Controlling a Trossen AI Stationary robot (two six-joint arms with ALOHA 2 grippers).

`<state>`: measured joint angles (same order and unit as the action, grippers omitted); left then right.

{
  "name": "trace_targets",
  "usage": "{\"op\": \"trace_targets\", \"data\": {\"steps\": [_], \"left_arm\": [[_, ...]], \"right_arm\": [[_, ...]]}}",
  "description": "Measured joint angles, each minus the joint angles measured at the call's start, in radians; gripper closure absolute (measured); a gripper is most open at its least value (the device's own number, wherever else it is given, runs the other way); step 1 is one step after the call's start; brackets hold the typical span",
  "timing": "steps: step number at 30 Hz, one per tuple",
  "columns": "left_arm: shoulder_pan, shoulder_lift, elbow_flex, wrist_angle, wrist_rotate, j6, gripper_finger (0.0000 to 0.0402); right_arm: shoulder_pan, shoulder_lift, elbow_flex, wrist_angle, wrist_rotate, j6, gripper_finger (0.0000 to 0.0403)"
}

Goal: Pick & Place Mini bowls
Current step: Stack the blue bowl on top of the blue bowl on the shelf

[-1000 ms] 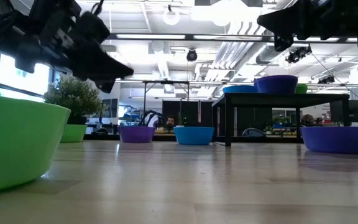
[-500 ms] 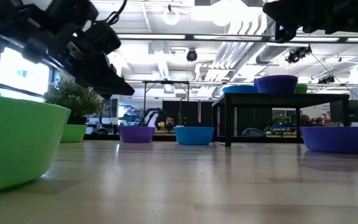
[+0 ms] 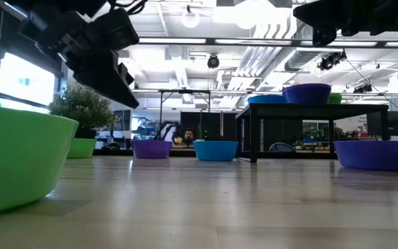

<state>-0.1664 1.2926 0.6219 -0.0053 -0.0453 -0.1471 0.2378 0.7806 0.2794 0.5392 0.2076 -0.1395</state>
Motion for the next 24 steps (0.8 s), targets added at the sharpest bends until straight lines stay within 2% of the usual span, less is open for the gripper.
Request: {"op": "trace_targets", "data": {"steps": [5, 12, 19, 24], "left_arm": [[0.004, -0.025, 0.013, -0.081, -0.116, -0.086, 0.0399], [0.009, -0.096, 0.013, -0.143, -0.239, -0.100, 0.0399], [0.139, -0.127, 0.013, -0.195, -0.198, -0.156, 0.0399], [0.271, -0.126, 0.013, -0.186, -0.091, -0.137, 0.0399]], "right_arm": [[0.015, 0.042, 0.000, 0.016, 0.000, 0.001, 0.0401], [0.034, 0.119, 0.000, 0.088, 0.049, 0.002, 0.0401], [0.034, 0.162, 0.000, 0.151, 0.027, 0.001, 0.0401], [0.038, 0.182, 0.000, 0.180, 0.026, 0.023, 0.0401]]}}
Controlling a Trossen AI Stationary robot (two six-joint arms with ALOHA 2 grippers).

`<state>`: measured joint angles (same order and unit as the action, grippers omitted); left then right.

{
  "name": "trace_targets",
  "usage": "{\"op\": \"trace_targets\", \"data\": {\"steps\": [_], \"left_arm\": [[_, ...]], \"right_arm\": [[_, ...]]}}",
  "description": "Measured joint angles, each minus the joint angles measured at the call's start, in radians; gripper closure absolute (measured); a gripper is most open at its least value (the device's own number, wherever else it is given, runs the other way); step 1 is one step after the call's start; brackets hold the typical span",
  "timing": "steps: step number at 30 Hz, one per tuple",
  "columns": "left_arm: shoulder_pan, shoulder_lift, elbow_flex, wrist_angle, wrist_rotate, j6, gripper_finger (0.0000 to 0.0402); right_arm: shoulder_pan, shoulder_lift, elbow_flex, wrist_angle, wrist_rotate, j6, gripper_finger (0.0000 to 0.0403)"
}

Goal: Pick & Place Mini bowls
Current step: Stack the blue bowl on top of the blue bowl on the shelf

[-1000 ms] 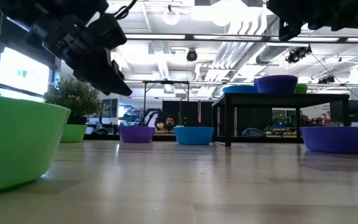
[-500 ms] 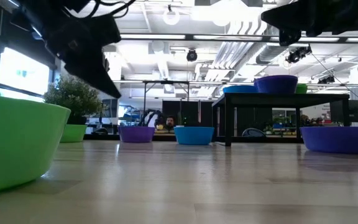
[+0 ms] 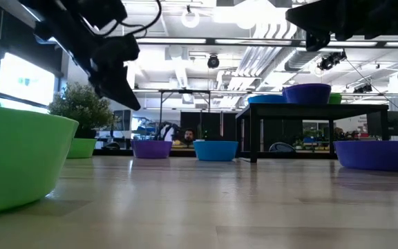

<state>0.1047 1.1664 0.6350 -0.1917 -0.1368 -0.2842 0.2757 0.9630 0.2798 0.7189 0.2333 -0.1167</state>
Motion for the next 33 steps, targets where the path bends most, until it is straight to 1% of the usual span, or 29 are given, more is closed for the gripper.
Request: {"op": "trace_targets", "data": {"steps": [3, 11, 17, 20, 31, 33], "left_arm": [[0.034, 0.000, 0.000, 0.003, 0.036, 0.020, 0.0399], [0.033, 0.000, 0.000, 0.010, 0.059, 0.047, 0.0399], [0.039, 0.065, 0.002, 0.105, 0.067, 0.055, 0.0399], [0.056, 0.099, 0.044, 0.122, 0.068, 0.087, 0.0399], [0.161, 0.310, 0.265, 0.121, 0.082, 0.206, 0.0399], [0.178, 0.348, 0.303, 0.127, 0.110, 0.235, 0.0398]], "right_arm": [[0.007, 0.006, 0.000, 0.005, 0.000, 0.008, 0.0402], [0.026, 0.006, 0.000, 0.005, 0.000, 0.008, 0.0402], [0.026, 0.006, 0.000, 0.005, 0.000, 0.006, 0.0402], [0.026, 0.006, 0.000, 0.010, 0.000, 0.005, 0.0401], [0.026, 0.006, 0.000, 0.019, -0.004, 0.010, 0.0402], [0.026, 0.006, 0.000, 0.019, -0.006, 0.011, 0.0402]]}}
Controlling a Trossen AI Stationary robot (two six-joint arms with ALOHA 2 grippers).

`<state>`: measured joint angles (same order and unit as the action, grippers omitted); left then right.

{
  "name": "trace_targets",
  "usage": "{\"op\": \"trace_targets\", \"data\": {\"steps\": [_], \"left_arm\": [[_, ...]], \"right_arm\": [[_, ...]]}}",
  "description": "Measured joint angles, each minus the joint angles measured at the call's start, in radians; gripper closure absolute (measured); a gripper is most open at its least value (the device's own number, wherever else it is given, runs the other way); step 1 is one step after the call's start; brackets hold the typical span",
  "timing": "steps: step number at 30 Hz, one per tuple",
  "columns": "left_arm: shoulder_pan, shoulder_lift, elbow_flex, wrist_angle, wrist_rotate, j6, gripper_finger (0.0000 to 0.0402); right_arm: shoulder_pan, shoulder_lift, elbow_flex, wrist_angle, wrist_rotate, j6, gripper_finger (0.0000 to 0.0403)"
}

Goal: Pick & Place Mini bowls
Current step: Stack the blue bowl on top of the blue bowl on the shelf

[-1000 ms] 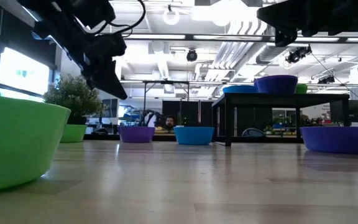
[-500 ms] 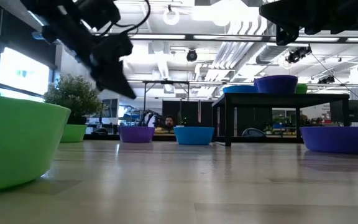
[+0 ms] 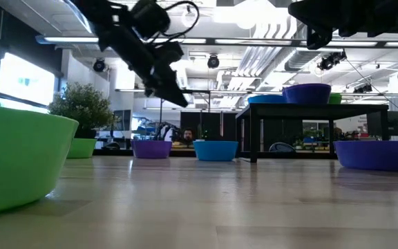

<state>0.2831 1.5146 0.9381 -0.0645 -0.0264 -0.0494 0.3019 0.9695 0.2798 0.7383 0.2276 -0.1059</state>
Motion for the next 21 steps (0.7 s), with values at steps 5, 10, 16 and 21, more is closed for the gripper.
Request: {"op": "trace_targets", "data": {"steps": [5, 10, 16, 21], "left_arm": [[0.035, 0.072, 0.073, -0.008, 0.074, 0.019, 0.0398], [0.060, 0.115, 0.112, -0.008, 0.093, 0.019, 0.0396], [0.093, 0.153, 0.155, -0.028, 0.101, 0.019, 0.0355], [0.123, 0.193, 0.213, -0.096, 0.118, 0.019, 0.0319]], "right_arm": [[0.000, 0.000, 0.000, 0.000, -0.006, 0.007, 0.0402], [0.000, 0.000, 0.000, 0.000, -0.008, 0.017, 0.0401], [0.000, 0.000, 0.000, 0.000, -0.014, 0.019, 0.0401], [0.000, 0.000, 0.000, 0.000, -0.014, 0.019, 0.0402]]}}
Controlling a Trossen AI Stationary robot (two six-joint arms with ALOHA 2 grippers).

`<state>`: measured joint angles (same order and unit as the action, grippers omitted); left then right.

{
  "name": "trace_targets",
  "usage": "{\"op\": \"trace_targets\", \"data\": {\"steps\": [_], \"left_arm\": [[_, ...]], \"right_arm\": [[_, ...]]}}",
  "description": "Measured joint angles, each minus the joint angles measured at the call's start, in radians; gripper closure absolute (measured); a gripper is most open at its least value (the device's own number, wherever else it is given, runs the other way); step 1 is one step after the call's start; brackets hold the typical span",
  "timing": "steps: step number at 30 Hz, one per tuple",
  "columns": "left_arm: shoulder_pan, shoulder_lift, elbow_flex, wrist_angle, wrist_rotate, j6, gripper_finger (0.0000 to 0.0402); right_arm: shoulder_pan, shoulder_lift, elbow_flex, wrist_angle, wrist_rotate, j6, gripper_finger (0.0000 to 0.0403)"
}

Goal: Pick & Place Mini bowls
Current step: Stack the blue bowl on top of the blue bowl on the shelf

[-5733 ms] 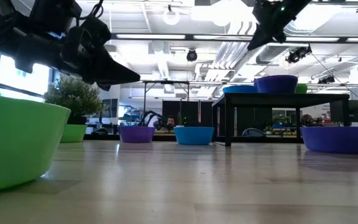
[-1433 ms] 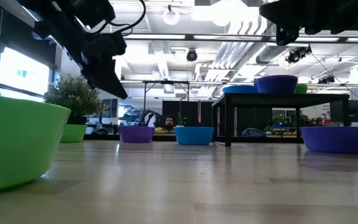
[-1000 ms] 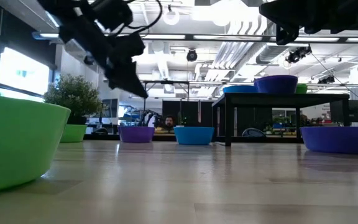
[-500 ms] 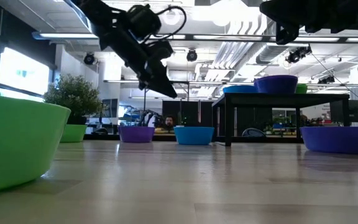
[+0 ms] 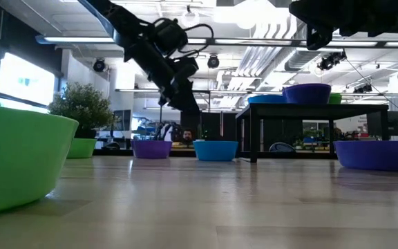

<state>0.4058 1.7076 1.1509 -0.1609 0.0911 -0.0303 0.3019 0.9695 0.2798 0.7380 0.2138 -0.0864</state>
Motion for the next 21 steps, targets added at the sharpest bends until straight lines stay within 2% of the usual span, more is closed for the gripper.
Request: {"op": "trace_targets", "data": {"steps": [7, 15, 21], "left_arm": [[0.036, 0.033, 0.063, -0.041, -0.001, -0.081, 0.0298], [0.105, 0.032, 0.064, -0.021, -0.001, -0.313, 0.0281], [0.133, 0.032, 0.063, -0.017, 0.009, -0.372, 0.0247]], "right_arm": [[0.000, 0.000, 0.000, 0.000, 0.011, 0.000, 0.0402], [0.000, 0.000, 0.000, 0.012, 0.012, 0.000, 0.0402], [0.000, 0.000, 0.000, 0.016, 0.012, 0.000, 0.0402]]}}
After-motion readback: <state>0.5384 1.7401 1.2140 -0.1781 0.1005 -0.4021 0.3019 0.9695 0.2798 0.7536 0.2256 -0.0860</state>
